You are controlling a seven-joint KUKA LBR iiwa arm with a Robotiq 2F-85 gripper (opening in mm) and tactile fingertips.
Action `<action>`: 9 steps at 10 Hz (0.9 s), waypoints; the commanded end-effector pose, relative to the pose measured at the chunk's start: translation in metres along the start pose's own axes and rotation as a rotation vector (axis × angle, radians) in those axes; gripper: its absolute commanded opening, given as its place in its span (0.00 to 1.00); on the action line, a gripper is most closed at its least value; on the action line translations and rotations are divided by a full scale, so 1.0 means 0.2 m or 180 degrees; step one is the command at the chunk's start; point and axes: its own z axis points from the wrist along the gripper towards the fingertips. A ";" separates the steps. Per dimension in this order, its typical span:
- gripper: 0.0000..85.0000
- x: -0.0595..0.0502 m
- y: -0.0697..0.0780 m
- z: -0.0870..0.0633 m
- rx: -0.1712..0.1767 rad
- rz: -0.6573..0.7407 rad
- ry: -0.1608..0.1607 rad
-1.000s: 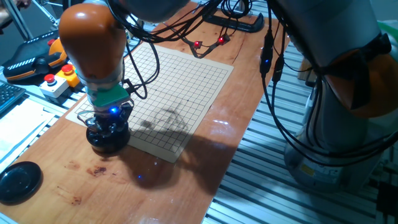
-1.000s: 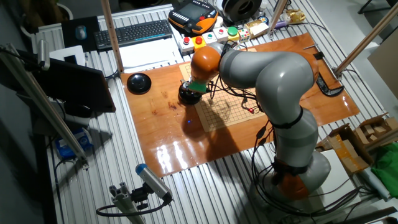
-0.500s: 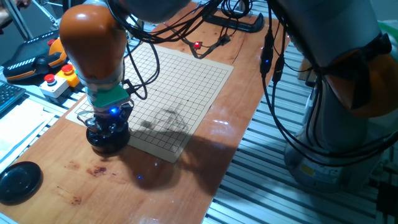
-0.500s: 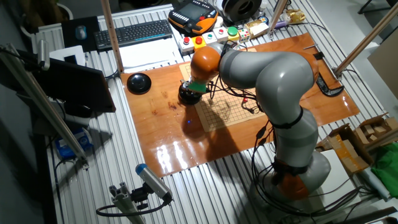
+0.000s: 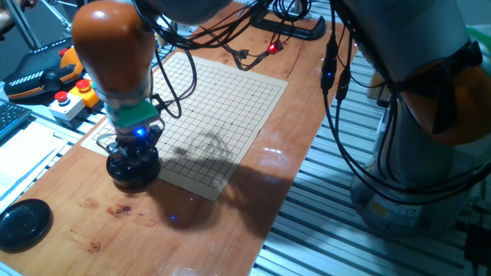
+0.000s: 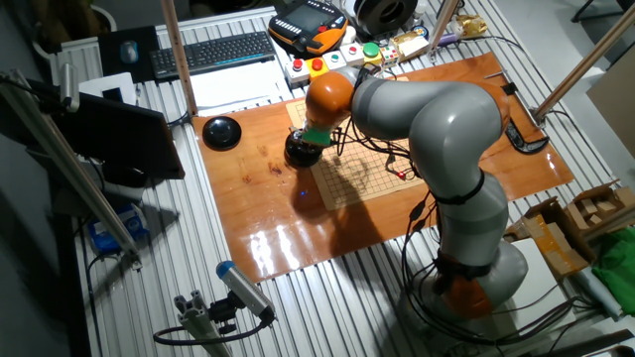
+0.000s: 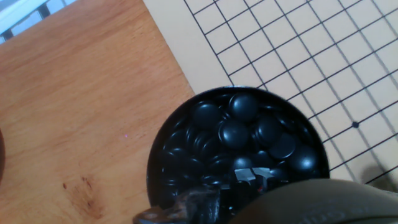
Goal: Play the first move as black on the 3-4 point in the upper right corner of the Go board
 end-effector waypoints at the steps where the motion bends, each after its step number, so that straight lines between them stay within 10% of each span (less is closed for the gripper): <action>1: 0.01 0.00 -0.01 -0.02 0.0012 -0.0004 0.0017; 9: 0.16 0.05 0.06 -0.08 -0.0099 0.0090 0.0172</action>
